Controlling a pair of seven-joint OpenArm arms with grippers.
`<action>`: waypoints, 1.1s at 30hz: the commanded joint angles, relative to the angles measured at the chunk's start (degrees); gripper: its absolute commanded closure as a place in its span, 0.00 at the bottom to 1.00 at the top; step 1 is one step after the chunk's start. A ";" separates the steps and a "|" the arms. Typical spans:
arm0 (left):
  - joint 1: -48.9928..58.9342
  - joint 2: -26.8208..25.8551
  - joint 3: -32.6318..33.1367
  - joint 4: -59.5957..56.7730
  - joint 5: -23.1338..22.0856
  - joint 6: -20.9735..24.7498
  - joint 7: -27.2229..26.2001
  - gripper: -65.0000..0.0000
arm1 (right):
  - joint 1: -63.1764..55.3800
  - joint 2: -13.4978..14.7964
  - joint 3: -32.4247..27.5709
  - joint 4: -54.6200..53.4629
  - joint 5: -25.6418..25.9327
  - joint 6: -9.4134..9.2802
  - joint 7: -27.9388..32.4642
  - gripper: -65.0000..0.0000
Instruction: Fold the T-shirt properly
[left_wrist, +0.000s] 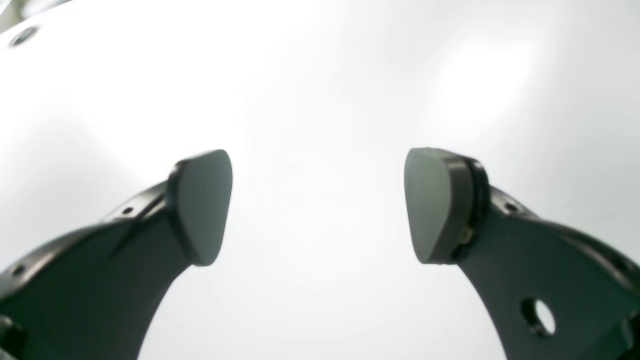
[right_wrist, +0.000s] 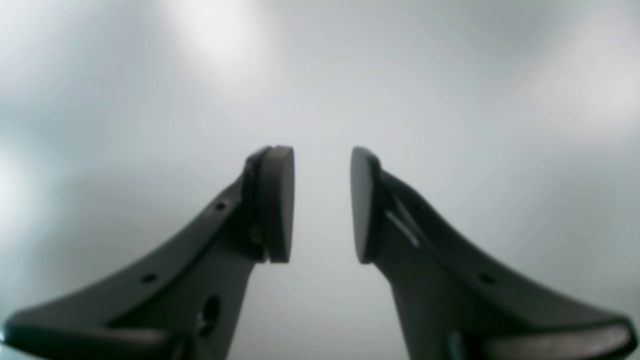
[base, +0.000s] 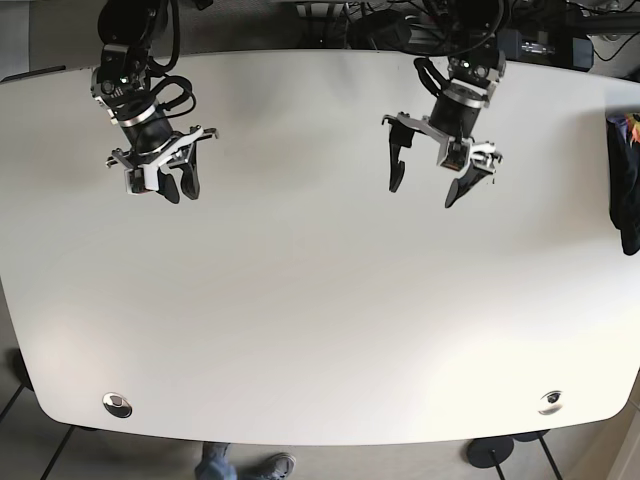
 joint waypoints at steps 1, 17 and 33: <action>4.18 0.16 1.93 0.99 -0.29 3.96 -5.04 0.24 | -2.59 1.29 0.30 1.04 0.61 0.46 4.31 0.72; 45.94 0.24 4.12 4.25 -0.82 12.84 -18.84 0.24 | -36.96 1.90 -0.05 1.30 1.32 0.64 24.35 0.84; 21.59 -0.20 1.93 -45.25 -0.91 12.84 -18.58 0.24 | -21.05 2.25 -13.76 -44.94 0.70 0.29 25.23 0.85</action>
